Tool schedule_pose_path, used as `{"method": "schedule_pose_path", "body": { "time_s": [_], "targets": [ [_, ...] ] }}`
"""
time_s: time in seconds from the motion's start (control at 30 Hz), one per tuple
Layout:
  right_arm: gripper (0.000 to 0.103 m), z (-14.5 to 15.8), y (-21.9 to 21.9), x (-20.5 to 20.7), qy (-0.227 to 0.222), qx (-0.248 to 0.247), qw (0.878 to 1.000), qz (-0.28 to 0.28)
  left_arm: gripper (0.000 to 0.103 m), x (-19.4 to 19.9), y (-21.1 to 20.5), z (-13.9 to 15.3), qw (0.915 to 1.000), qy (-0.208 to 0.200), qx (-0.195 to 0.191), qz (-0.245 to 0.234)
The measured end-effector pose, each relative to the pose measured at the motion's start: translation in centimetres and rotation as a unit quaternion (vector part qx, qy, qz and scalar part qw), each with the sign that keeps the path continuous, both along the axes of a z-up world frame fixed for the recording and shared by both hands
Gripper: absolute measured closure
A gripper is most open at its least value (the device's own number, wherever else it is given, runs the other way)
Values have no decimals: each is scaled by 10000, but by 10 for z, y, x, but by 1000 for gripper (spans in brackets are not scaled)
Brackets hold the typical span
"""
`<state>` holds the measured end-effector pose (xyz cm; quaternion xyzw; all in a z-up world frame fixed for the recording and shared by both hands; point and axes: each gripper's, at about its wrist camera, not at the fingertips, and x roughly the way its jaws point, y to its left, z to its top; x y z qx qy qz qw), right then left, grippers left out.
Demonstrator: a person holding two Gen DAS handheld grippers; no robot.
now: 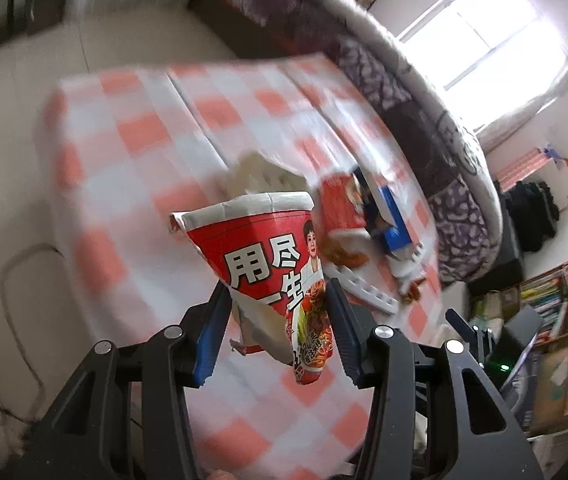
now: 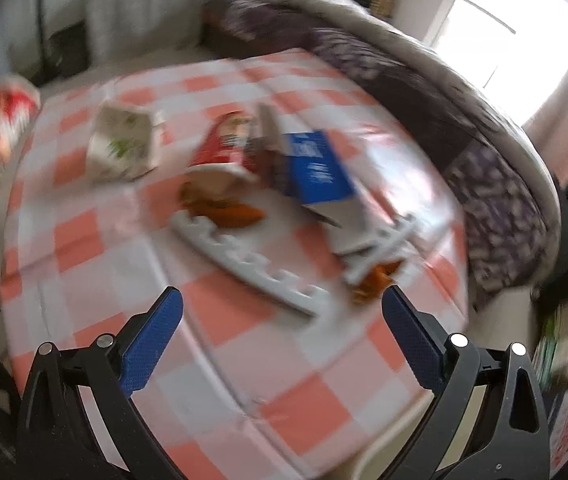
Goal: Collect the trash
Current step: 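Grasp the red noodle cup with the left tool, then grasp the white plastic strip with the right tool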
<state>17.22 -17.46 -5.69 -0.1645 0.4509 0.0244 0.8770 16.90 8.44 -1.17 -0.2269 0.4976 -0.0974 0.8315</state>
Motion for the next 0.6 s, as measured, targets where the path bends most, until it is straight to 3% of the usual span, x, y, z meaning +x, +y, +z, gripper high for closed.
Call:
{"method": "schedule_pose_path", "body": {
  "time_s": [0.1, 0.3, 0.4, 0.5, 0.6],
  "targets": [
    [7, -10, 24, 10, 81, -208, 9995, 239, 55, -1, 15, 7, 9993, -161, 320, 128],
    [8, -35, 40, 32, 344, -738, 9947, 622, 54, -5, 40, 25, 9989, -377, 27, 271],
    [12, -48, 31, 50, 652, -501, 9953, 517, 54, -7, 48, 31, 9986, -433, -10, 295],
    [28, -55, 17, 64, 1067, 173, 9933, 396, 54, -8, 56, 36, 9985, -458, -76, 284],
    [57, -55, 16, 61, 1202, 653, 9896, 448, 54, -9, 58, 36, 9985, -450, -121, 272]
  ]
}}
